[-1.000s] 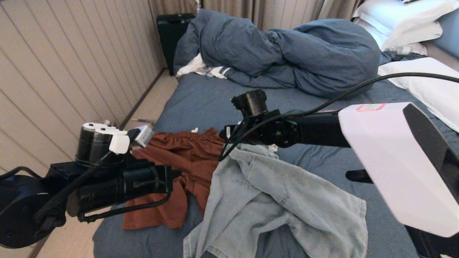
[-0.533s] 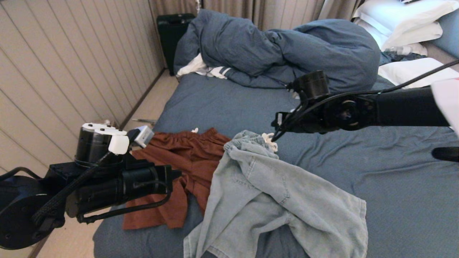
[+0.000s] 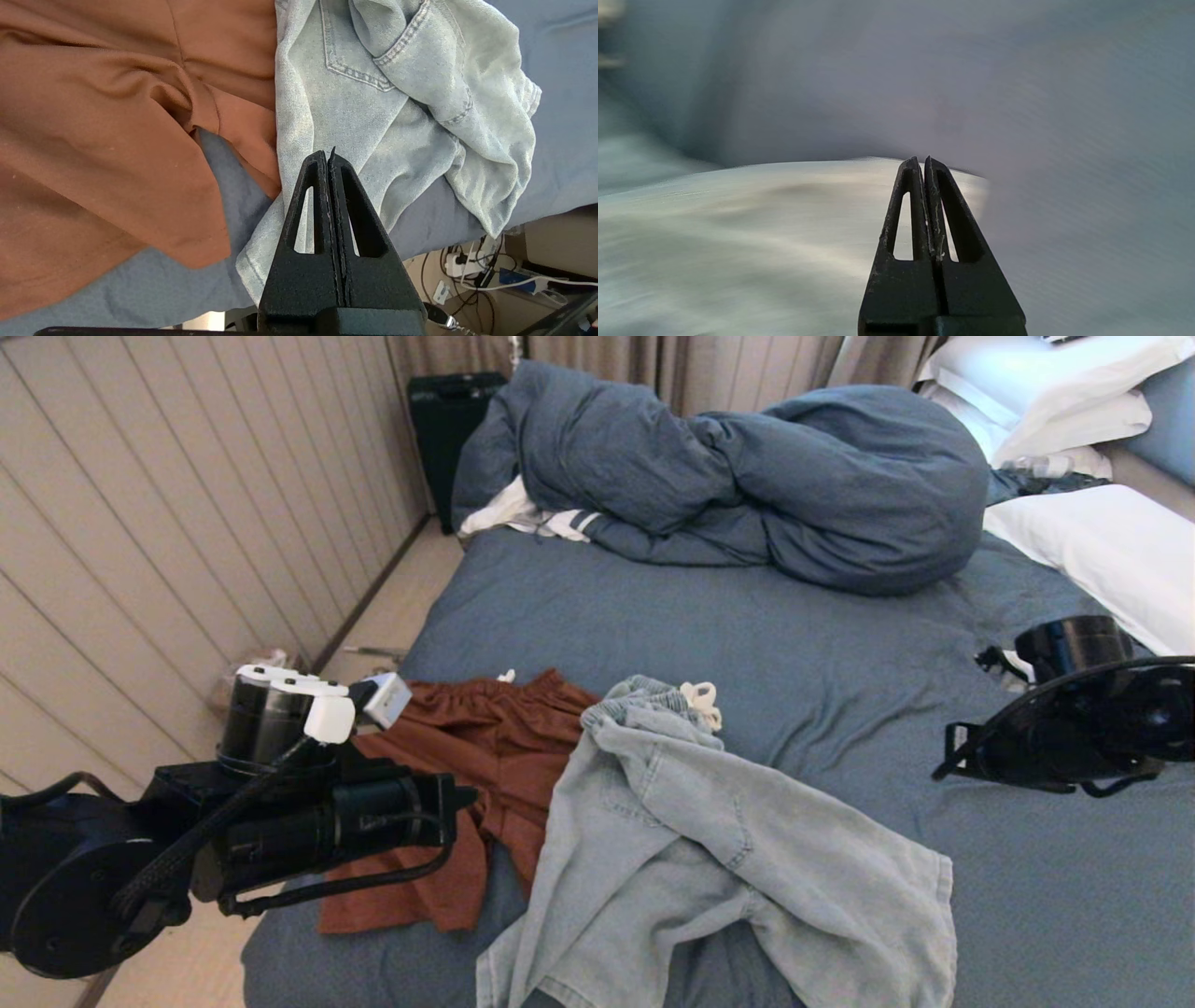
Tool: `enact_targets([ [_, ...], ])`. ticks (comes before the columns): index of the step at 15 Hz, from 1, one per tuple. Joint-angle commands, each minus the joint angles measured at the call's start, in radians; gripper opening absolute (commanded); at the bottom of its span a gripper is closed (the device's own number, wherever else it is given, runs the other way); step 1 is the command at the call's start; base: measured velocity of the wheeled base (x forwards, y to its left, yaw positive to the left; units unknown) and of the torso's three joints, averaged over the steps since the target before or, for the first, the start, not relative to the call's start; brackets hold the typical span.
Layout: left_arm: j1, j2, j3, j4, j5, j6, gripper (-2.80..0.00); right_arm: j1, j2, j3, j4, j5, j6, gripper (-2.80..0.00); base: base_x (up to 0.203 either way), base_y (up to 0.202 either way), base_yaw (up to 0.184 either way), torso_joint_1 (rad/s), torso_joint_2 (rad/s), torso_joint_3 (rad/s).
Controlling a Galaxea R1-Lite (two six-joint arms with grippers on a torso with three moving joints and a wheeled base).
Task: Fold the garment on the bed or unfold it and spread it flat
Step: Fold the blue shorts
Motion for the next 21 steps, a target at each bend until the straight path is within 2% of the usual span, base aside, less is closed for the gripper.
enact_targets([
  [1,0.001,0.016,-0.003,-0.004,0.001,-0.004,-2.80,-0.080,0.075,0.063,-0.023,0.021,-0.028,-2.80,0.000,0.000,0.000,0.000,0.00,0.000],
  [2,0.000,0.025,-0.005,-0.004,0.001,-0.003,-2.80,-0.089,0.105,0.085,-0.052,0.030,-0.036,0.00,0.000,0.000,0.000,0.000,0.00,0.000],
  [8,-0.002,0.051,-0.008,-0.005,0.001,-0.003,-2.80,-0.081,0.299,0.214,-0.398,0.052,-0.076,0.00,0.000,0.000,0.000,0.000,0.00,0.000],
  [16,-0.004,0.088,-0.005,-0.033,0.006,-0.003,-2.80,-0.049,0.345,0.289,-0.506,0.043,-0.076,0.00,0.000,0.000,0.000,0.000,0.00,0.000],
  [17,-0.008,0.088,-0.006,-0.033,0.006,-0.003,-2.80,-0.044,0.356,0.291,-0.525,0.042,-0.074,-2.80,0.000,0.000,0.000,0.000,0.00,0.000],
  [21,-0.010,0.087,-0.004,-0.033,0.007,-0.004,-2.80,-0.038,0.362,0.304,-0.539,0.040,-0.085,-2.80,0.000,0.000,0.000,0.000,0.00,0.000],
])
